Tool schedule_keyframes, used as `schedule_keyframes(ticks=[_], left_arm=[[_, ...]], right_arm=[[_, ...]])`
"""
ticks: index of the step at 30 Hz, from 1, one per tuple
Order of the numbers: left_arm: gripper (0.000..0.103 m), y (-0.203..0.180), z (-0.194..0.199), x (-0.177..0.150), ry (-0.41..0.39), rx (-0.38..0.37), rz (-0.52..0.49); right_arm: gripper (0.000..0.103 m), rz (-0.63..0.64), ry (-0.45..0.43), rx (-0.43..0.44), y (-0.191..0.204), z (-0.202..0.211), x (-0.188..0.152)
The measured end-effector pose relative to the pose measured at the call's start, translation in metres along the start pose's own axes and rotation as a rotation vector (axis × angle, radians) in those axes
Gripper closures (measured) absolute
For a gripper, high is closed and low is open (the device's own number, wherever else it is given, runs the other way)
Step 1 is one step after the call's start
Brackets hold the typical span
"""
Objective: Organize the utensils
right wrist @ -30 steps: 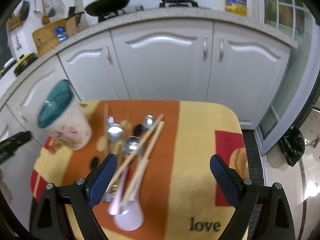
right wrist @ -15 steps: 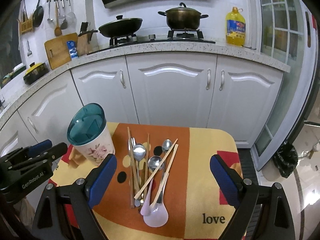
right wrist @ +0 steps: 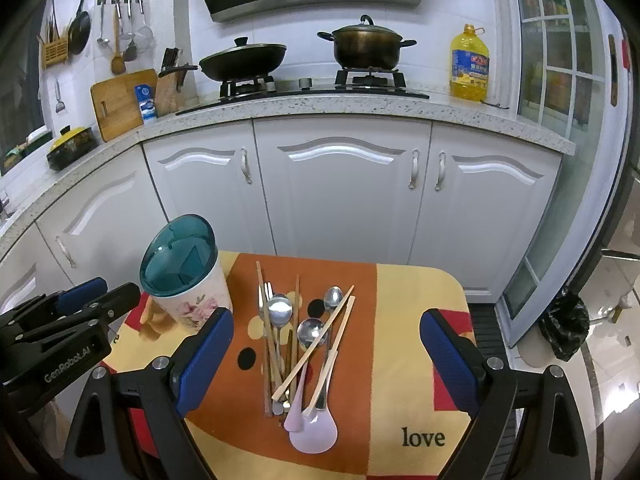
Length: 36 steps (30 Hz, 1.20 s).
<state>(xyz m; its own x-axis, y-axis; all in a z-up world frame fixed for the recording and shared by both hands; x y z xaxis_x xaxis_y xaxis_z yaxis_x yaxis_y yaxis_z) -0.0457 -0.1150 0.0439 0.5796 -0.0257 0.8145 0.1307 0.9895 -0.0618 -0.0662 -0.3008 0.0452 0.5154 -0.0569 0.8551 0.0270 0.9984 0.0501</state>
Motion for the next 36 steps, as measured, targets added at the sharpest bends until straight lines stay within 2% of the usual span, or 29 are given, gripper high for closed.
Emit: schedule_keyframes(ticks=[36], left_arm=[[0.057, 0.0021, -0.004, -0.0079, 0.013, -0.004, 0.0]], right_arm=[[0.009, 0.022, 0.018, 0.014, 0.0061, -0.0062, -0.0069]])
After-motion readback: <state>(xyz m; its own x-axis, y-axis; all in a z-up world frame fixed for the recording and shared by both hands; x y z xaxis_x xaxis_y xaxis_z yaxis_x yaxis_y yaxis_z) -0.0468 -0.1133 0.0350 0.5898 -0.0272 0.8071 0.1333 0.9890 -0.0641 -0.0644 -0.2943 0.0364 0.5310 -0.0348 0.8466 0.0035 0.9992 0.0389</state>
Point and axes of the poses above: each gripper's, at about its wrist camera, not at the fingertips, and z roughly against the way its jaws point, y to its left, x to its top, the point moved 5 cm from there along -z, roughly the way its jaws point, and after that the axes turned 7 degrees about -y, right-handed, at the moved point
